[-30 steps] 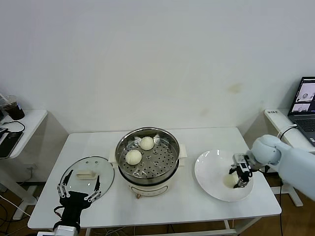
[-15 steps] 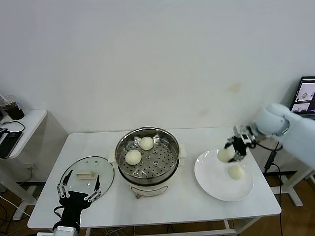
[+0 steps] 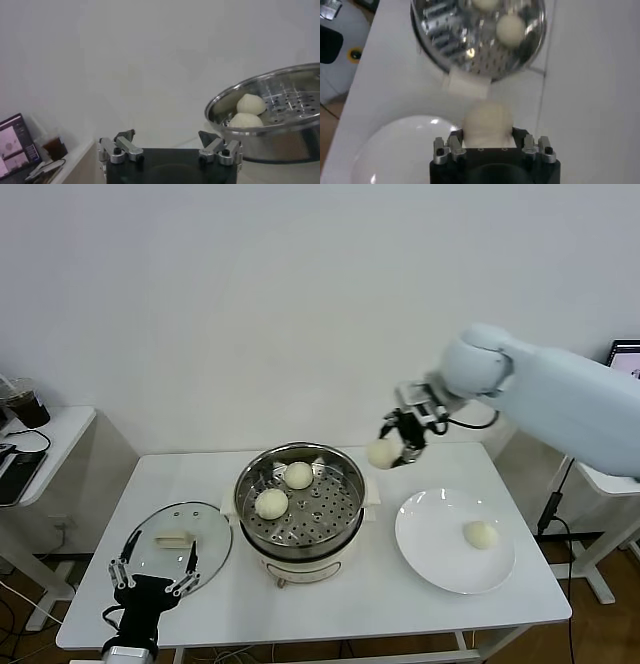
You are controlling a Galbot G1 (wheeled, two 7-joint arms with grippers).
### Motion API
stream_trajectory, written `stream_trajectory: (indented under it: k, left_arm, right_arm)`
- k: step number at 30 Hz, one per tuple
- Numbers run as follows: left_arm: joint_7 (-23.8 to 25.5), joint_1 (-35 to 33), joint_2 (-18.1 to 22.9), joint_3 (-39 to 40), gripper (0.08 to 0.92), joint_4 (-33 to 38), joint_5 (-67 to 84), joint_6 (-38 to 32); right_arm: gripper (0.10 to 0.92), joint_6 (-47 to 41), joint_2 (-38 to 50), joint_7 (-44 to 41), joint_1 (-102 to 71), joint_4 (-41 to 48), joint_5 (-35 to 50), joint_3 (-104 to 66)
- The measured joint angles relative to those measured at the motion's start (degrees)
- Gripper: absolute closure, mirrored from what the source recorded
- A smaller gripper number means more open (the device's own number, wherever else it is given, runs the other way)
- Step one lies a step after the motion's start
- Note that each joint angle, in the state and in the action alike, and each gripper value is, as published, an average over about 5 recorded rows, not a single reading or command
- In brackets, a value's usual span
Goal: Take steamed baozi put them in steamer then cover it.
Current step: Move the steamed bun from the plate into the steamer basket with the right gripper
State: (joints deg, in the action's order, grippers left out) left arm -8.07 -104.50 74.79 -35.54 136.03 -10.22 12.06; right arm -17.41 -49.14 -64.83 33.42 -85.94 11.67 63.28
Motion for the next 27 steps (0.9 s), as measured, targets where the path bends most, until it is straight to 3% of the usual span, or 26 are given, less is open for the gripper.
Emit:
stream_trajectory:
  k: [14,27]
  left_arm:
    - [-0.1,-1.3,1.1,-1.6,0.177,1.3,-0.1,-0.2]
    - [-0.2,-2.0,2.1,-2.1,0.177,2.0,-0.2,-0.4]
  right_arm:
    - [0.406,6.2,-14.4,5.2,-2.4,2.1,-3.6,4.5]
    - [0.406,14.5,-20.3,7.3,-6.7,2.2,-12.2,7.7]
